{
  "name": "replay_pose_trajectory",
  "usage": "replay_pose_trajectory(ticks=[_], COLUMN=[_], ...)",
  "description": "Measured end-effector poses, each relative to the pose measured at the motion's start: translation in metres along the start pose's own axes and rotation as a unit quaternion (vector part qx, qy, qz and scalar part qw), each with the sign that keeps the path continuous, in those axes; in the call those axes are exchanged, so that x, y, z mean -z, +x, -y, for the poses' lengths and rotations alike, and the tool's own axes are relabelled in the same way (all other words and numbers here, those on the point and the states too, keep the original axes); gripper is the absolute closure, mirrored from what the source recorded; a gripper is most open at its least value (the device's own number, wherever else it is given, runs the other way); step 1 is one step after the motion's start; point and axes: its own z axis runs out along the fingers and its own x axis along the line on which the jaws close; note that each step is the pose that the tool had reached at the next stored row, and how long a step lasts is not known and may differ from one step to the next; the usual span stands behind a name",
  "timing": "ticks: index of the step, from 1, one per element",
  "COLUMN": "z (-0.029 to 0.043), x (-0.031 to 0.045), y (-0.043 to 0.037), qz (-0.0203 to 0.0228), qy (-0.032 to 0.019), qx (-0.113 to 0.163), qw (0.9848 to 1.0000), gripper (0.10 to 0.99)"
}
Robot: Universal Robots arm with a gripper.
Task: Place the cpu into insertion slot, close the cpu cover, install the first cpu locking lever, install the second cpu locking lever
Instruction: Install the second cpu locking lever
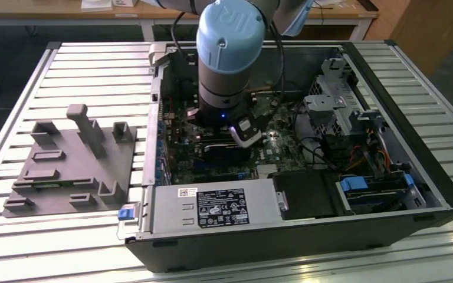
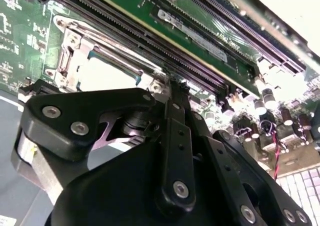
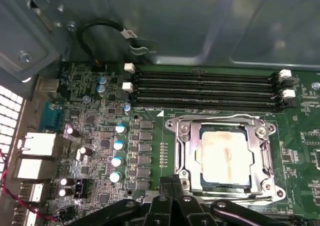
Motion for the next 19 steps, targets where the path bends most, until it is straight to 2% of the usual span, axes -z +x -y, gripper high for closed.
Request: replay_pose_trajectory(ticks=[6,14,19], z=[-0.0038,-0.0136,-0.0141], x=[0.0103,0.0351,0.0364], y=[0.0000,-0.0001,-0.0001], qz=[0.0000,0.0000,0.0000], qy=[0.0000,-0.0002,-0.0005], qx=[0.000,0.000,0.000], qw=[1.0000,1.0000,1.0000], gripper=[0.980,0.980,0.980])
